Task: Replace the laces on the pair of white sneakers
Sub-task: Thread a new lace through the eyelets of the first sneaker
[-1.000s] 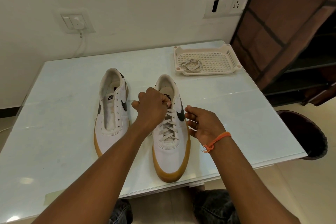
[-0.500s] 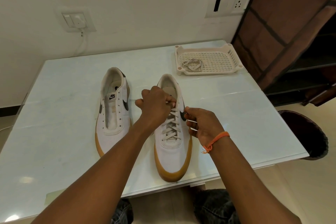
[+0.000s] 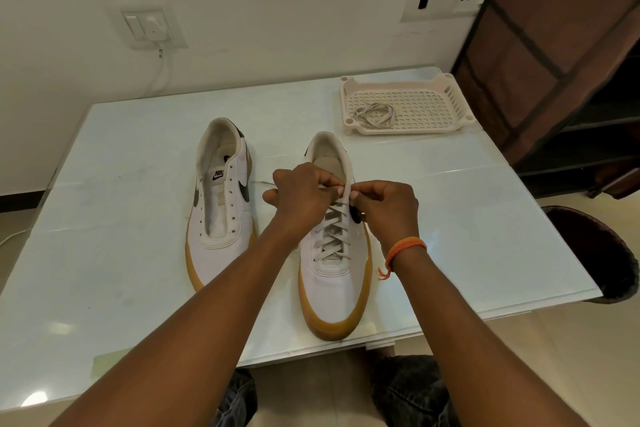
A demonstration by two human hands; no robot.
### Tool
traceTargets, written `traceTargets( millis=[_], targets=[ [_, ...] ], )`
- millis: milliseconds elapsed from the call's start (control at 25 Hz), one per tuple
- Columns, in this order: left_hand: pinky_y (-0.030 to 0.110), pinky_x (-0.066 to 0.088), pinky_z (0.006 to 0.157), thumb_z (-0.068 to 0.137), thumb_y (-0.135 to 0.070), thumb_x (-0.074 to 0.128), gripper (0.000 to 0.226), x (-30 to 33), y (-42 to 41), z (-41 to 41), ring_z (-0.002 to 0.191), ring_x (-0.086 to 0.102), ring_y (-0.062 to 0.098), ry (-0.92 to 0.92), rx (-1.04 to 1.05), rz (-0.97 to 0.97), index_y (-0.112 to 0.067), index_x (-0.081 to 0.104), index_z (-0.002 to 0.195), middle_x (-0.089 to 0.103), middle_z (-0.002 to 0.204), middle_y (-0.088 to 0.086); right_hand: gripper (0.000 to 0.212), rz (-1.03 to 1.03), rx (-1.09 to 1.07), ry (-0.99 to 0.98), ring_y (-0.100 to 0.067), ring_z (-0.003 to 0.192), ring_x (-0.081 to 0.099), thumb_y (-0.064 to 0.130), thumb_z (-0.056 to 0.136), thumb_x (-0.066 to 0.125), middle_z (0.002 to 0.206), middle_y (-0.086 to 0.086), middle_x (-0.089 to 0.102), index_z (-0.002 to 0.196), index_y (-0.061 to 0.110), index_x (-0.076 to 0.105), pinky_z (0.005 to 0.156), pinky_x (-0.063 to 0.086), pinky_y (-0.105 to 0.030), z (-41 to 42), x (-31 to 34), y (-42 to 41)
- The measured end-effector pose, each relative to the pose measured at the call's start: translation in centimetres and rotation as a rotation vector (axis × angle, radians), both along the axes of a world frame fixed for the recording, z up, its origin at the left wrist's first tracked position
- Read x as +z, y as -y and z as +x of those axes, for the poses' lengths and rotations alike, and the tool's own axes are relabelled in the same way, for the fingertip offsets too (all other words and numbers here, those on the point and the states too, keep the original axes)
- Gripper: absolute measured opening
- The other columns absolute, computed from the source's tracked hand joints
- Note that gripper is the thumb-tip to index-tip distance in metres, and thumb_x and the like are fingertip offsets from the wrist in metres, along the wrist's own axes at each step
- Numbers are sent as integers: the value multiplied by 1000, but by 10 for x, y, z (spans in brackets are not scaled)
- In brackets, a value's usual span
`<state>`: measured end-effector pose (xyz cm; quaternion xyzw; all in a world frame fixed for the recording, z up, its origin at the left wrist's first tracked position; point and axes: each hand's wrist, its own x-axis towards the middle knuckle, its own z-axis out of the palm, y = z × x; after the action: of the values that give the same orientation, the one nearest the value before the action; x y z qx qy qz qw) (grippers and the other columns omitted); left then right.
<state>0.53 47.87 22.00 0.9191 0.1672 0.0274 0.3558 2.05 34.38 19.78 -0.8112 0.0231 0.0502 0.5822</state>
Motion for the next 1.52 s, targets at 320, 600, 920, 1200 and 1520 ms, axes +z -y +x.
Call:
traceTargets(
  millis=[320, 600, 920, 1200, 1520],
  targets=[
    [33, 32, 89, 81, -20, 75, 38, 1, -8, 3, 109, 58, 15, 50, -4, -98, -29, 66, 118, 72, 83, -13, 12, 13, 38, -30, -16, 77, 72, 10, 81, 74, 82, -2, 75, 92, 16, 77, 83, 58, -39, 0, -1, -2],
    [41, 55, 93, 80, -9, 76, 25, 11, -16, 0, 84, 73, 14, 29, -32, -457, -15, 72, 104, 76, 84, 2, 9, 72, 26, -28, -19, 73, 71, 15, 81, 74, 73, 1, 74, 77, 22, 76, 77, 60, -42, 1, -1, 0],
    [26, 52, 82, 96, -5, 54, 21, 15, -43, 3, 84, 69, 3, 32, -37, -433, -16, 72, 99, 75, 89, 0, 16, 238, -208, -142, -16, 66, 71, 6, 93, 56, 89, -10, 72, 83, 14, 66, 63, 59, -36, 14, 27, 28],
    [34, 55, 86, 88, -6, 67, 26, 11, -47, 5, 91, 68, 13, 2, -105, -299, -31, 74, 88, 74, 90, -4, 8, 639, -593, -309, -18, 64, 65, 12, 96, 55, 93, -9, 64, 92, 14, 62, 52, 54, -28, 28, 35, 55],
    [26, 55, 73, 88, -5, 67, 22, 14, -46, 3, 85, 69, 16, 12, -109, -309, -25, 74, 89, 74, 92, 3, 22, 182, 94, -431, -19, 58, 61, 28, 89, 69, 76, -9, 66, 93, 7, 64, 53, 53, -31, -7, 23, 3]
  ],
)
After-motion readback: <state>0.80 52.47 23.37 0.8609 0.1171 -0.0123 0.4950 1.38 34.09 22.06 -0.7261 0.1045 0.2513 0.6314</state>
